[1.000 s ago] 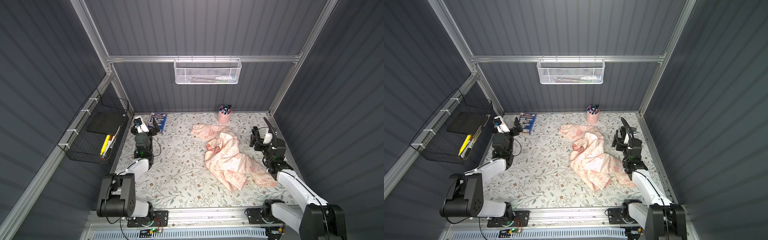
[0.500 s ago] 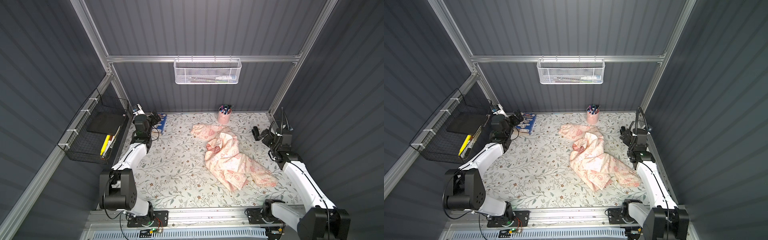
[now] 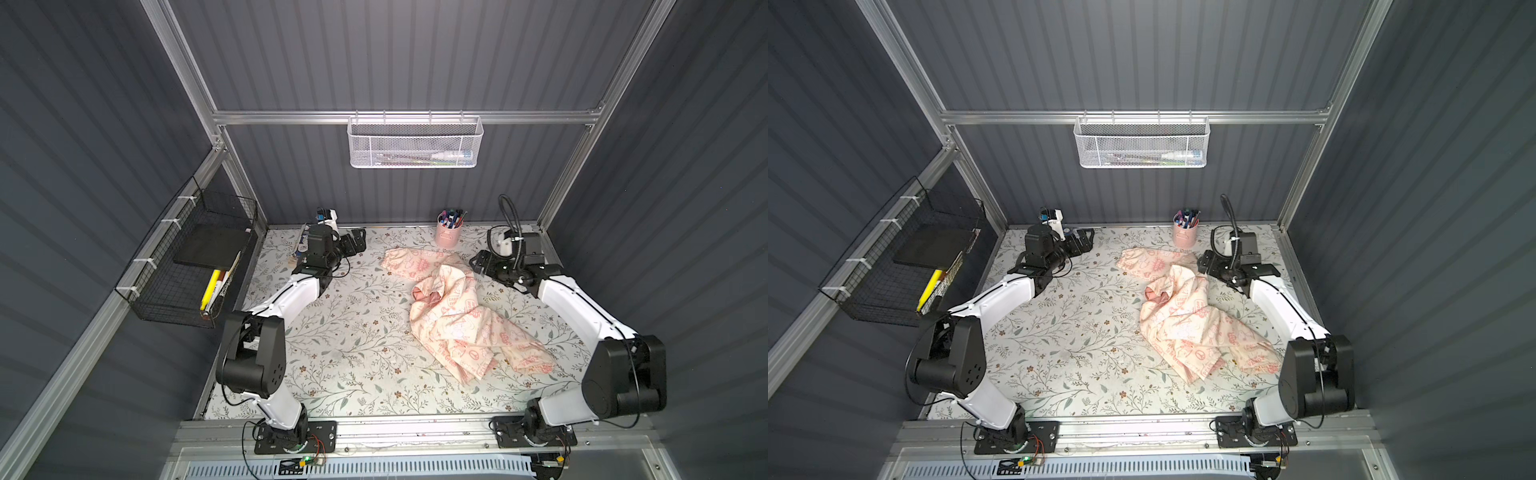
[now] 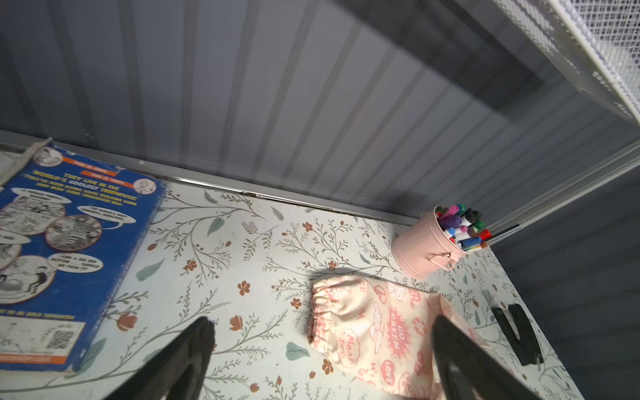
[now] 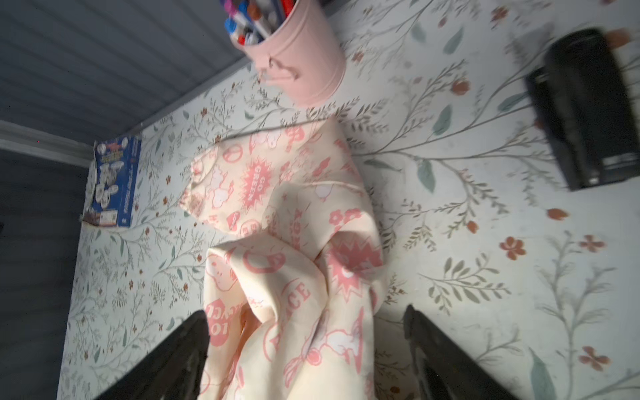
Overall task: Unzip the jacket
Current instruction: Flatten out the jacket at the center of the board.
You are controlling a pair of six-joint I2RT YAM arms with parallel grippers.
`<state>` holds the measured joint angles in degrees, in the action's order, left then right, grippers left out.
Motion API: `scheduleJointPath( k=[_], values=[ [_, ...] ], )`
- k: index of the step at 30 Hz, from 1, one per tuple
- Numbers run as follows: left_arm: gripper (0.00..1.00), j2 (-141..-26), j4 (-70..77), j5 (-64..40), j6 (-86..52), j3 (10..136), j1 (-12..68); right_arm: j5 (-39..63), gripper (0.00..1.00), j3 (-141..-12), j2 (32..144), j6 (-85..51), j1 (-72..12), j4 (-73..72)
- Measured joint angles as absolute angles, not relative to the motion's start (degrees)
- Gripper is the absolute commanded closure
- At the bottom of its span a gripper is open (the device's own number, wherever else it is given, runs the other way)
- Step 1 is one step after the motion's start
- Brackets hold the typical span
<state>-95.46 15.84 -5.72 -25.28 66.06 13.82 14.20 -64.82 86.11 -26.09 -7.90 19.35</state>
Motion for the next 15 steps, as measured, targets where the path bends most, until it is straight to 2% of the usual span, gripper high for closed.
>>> scheduleJointPath(
  k=[3, 10, 12, 15],
  values=[
    [0.01, -95.6, 15.8, -6.8, -26.0, 66.1, 14.5, 15.0, 0.19, -67.3, 90.1, -25.1, -10.6, 21.5],
    [0.01, -95.7, 15.9, -9.5, -26.3, 66.1, 15.8, 15.2, 0.15, -73.8, 98.1, -24.4, -14.8, 25.6],
    [0.02, -96.5, 15.9, -10.4, -26.2, 66.6, 15.9, 14.9, 0.16, -76.5, 100.4, -24.4, -15.5, 27.2],
    [0.07, -99.0, 15.6, -11.5, -26.2, 68.4, 16.1, 14.4, 0.24, -80.4, 104.0, -24.4, -16.7, 29.0]
  ],
)
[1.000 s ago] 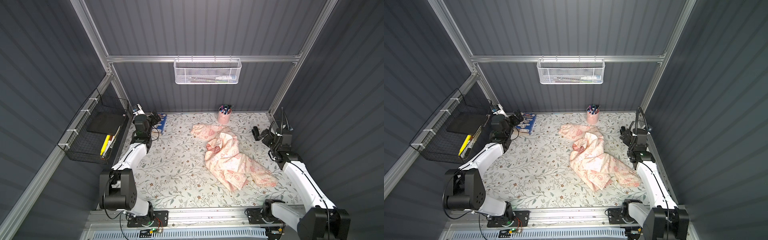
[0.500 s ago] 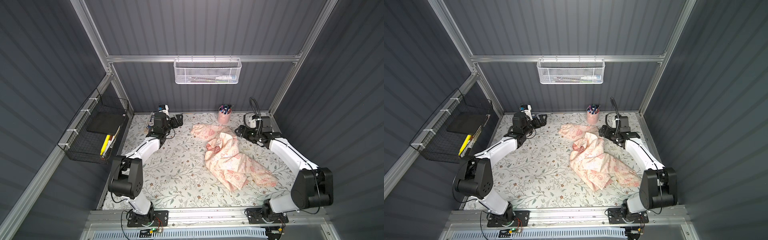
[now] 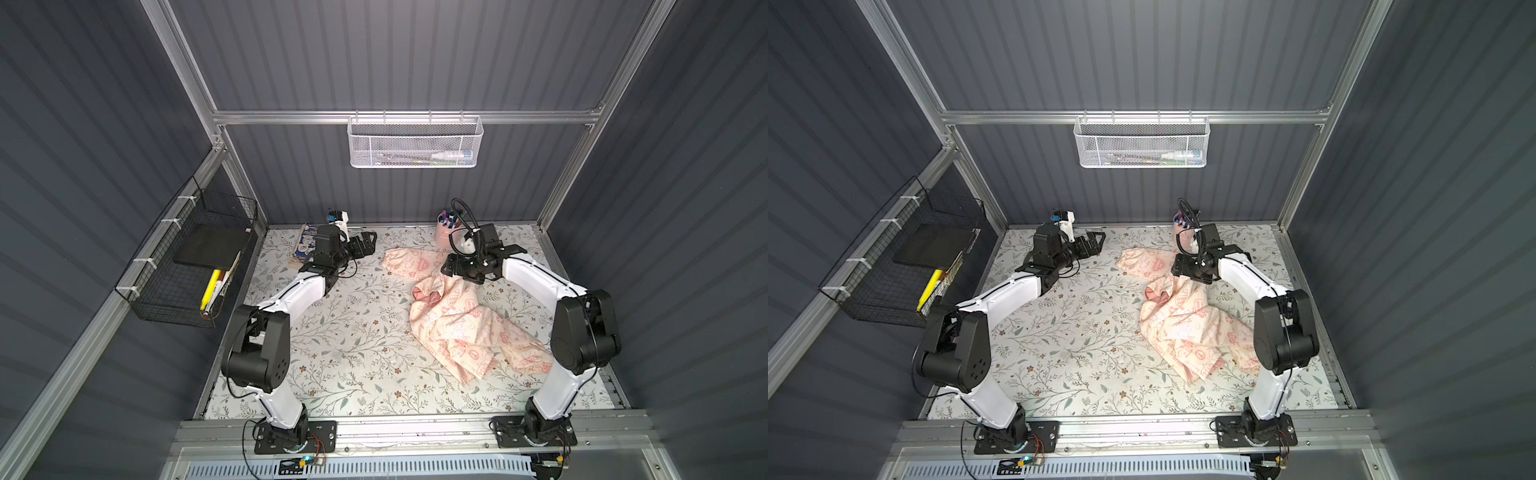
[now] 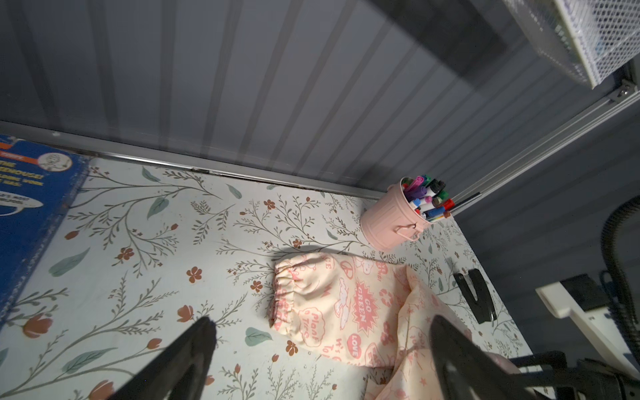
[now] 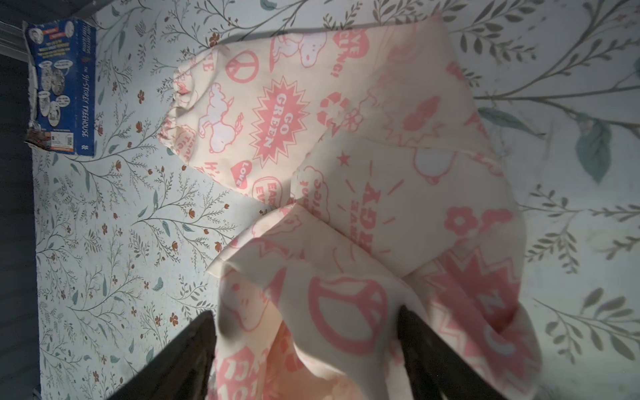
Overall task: Unzip the jacket
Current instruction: Flatten out the jacket at the center of the board.
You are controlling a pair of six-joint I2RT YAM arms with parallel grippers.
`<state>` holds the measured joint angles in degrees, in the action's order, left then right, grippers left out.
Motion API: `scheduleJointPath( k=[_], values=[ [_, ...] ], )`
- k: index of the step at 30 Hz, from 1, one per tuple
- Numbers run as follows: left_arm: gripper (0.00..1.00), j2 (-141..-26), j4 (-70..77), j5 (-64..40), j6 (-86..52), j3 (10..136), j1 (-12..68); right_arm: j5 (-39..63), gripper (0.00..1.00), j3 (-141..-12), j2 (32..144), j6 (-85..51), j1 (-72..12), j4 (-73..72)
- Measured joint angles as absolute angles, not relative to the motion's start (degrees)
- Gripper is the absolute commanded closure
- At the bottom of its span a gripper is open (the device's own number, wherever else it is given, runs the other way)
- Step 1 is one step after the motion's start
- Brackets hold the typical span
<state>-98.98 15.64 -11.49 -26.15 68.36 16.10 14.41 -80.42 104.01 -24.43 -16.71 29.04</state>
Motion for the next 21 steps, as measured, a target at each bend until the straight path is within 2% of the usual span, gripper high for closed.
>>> scheduleJointPath(
  k=[6, 10, 18, 21],
  values=[
    [0.21, -104.5, 14.0, -12.7, -25.8, 72.1, 16.1, 14.8, 0.46, -83.6, 108.4, -23.9, -20.0, 30.8],
    [0.24, -108.2, 12.0, -12.6, -25.5, 75.2, 16.1, 18.7, 0.58, -84.0, 109.4, -22.1, -21.9, 30.9],
    [0.33, -114.5, 8.0, -12.6, -24.9, 80.4, 16.1, 30.0, 0.62, -76.3, 103.9, -18.2, -23.2, 26.1],
    [0.37, -117.7, 7.1, -13.6, -24.0, 83.5, 16.1, 29.2, 0.57, -73.9, 101.2, -17.7, -23.1, 25.4]
  ],
)
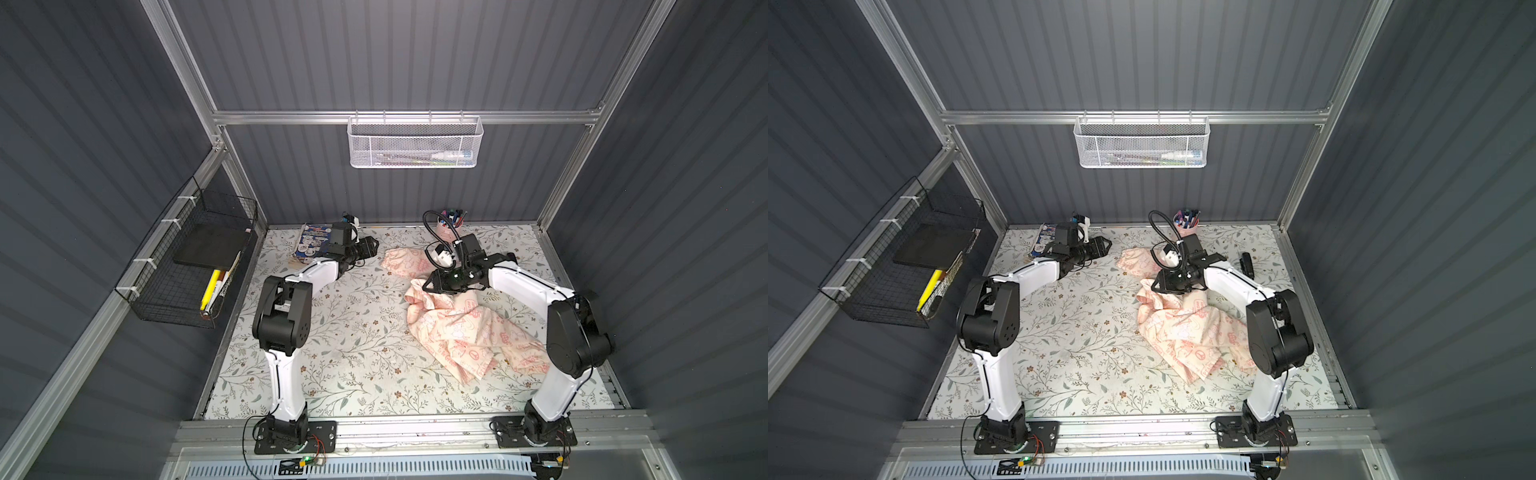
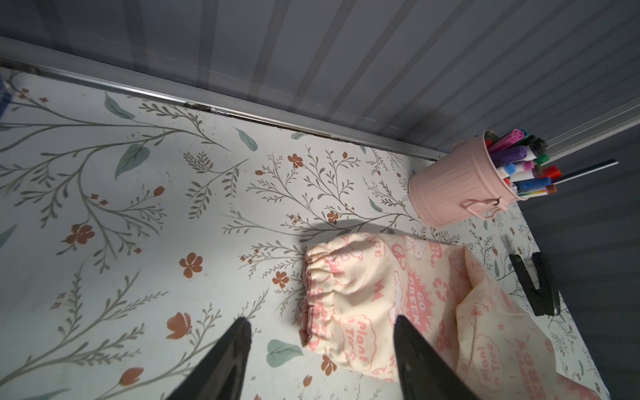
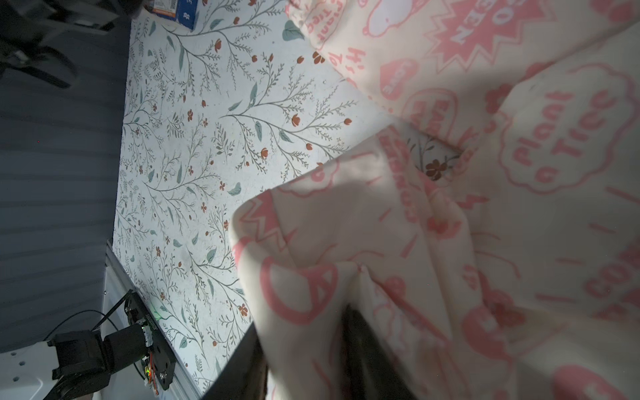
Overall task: Unzip the jacket
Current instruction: Flatten out the jacket at the center of the board.
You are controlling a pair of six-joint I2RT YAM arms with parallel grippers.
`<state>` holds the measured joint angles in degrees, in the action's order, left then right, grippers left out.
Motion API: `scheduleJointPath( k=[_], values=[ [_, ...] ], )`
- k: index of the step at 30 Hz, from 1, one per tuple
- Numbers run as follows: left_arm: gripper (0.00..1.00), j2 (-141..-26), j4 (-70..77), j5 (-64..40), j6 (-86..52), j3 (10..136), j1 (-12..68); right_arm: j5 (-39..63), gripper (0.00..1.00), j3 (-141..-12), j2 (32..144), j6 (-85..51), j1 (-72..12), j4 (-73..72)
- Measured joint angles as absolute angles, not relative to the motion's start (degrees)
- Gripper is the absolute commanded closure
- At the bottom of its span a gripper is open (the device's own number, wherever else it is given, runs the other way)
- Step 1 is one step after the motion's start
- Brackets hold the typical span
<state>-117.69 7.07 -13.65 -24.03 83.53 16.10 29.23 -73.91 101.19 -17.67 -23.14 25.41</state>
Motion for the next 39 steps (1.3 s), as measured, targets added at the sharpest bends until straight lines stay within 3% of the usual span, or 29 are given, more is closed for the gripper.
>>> scheduleJointPath(
  k=[3, 6, 17, 39],
  values=[
    [0.43, -120.7, 5.8, -15.2, -22.8, 86.7, 16.2, 25.4, 0.45, -70.8, 98.0, -18.9, -23.1, 24.5],
    [0.45, -123.8, 4.2, -16.6, -21.5, 90.3, 16.4, 21.3, 0.39, -68.9, 95.9, -20.8, -23.1, 23.9],
    [0.49, -131.1, -1.3, -19.2, -19.1, 97.6, 17.6, 12.6, 0.38, -67.2, 94.2, -25.1, -23.0, 22.5],
    [0.40, -134.8, -5.2, -20.3, -19.0, 100.7, 17.7, 8.9, 0.38, -66.3, 91.3, -25.7, -23.0, 22.5]
  ],
)
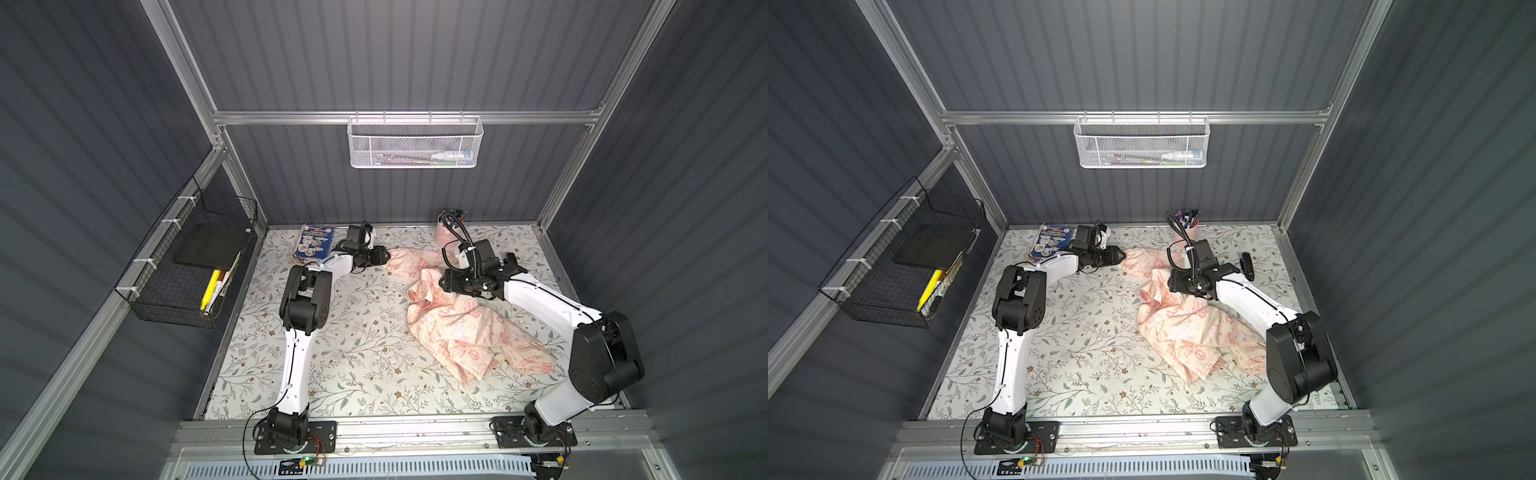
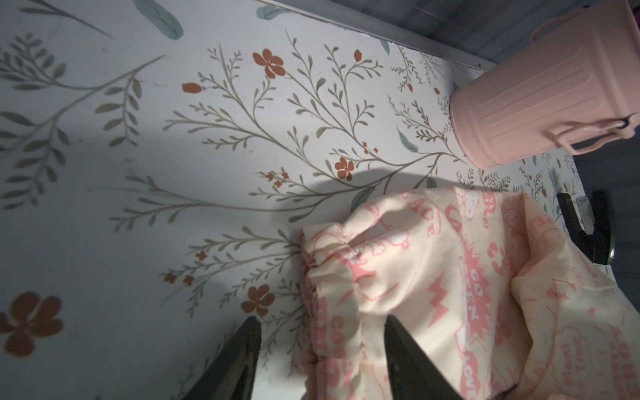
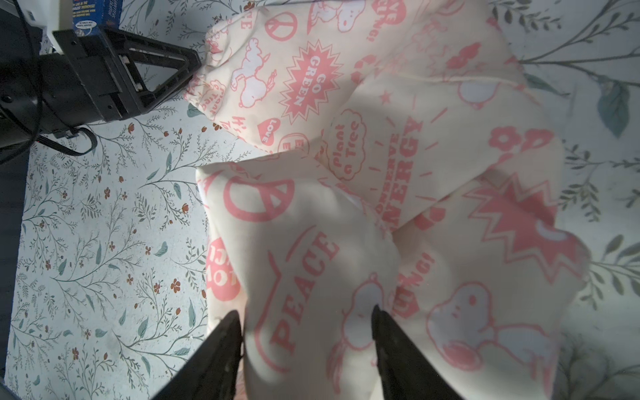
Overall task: Unzip the jacket
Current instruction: Flatten out the jacket at the center of the board.
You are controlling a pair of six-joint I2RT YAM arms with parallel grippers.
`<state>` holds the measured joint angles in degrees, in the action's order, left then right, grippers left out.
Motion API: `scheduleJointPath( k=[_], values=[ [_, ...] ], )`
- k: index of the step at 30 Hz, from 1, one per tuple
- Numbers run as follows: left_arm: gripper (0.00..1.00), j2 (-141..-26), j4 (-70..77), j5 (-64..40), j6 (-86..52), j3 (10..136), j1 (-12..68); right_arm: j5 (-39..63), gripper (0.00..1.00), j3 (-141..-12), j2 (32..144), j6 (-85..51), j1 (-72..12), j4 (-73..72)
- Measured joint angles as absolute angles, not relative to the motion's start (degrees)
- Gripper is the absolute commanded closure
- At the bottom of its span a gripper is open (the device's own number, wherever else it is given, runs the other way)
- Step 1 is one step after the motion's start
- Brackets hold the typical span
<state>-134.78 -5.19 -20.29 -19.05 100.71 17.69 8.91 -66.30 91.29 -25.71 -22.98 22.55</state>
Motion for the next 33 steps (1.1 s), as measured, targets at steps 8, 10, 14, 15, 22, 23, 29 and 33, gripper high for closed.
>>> scheduleJointPath(
  k=[8, 10, 14, 15, 22, 23, 29, 33],
  values=[
    [0.39, -135.6, -5.3, -21.5, -19.0, 101.0, 17.7, 7.9, 0.39, -65.1, 89.8, -26.0, -23.0, 22.8],
    [0.39, -135.6, -5.3, -21.8, -19.1, 101.0, 17.8, 7.4, 0.39, -65.1, 89.2, -26.1, -23.0, 22.9],
    [0.40, -135.7, -5.2, -22.2, -19.1, 101.0, 18.0, 6.7, 0.39, -65.1, 88.2, -26.4, -23.0, 22.9],
    [0.40, -135.7, -5.2, -22.4, -19.1, 101.0, 18.0, 6.4, 0.39, -65.1, 88.1, -26.5, -23.0, 22.9],
    [0.53, -136.4, -4.6, -23.8, -19.2, 101.3, 18.1, 5.5, 0.39, -64.5, 87.9, -26.7, -22.9, 23.0],
    [0.56, -136.6, -4.5, -24.0, -19.3, 101.3, 18.2, 5.5, 0.39, -64.4, 87.8, -26.7, -22.9, 23.0],
    [0.82, -137.3, -4.3, -24.1, -19.7, 101.6, 18.5, 4.2, 0.40, -64.2, 87.2, -26.8, -22.7, 23.3],
    [1.00, -137.3, -5.1, -23.5, -19.8, 101.6, 18.5, 3.0, 0.40, -63.2, 85.8, -27.2, -22.1, 23.6]
  ],
)
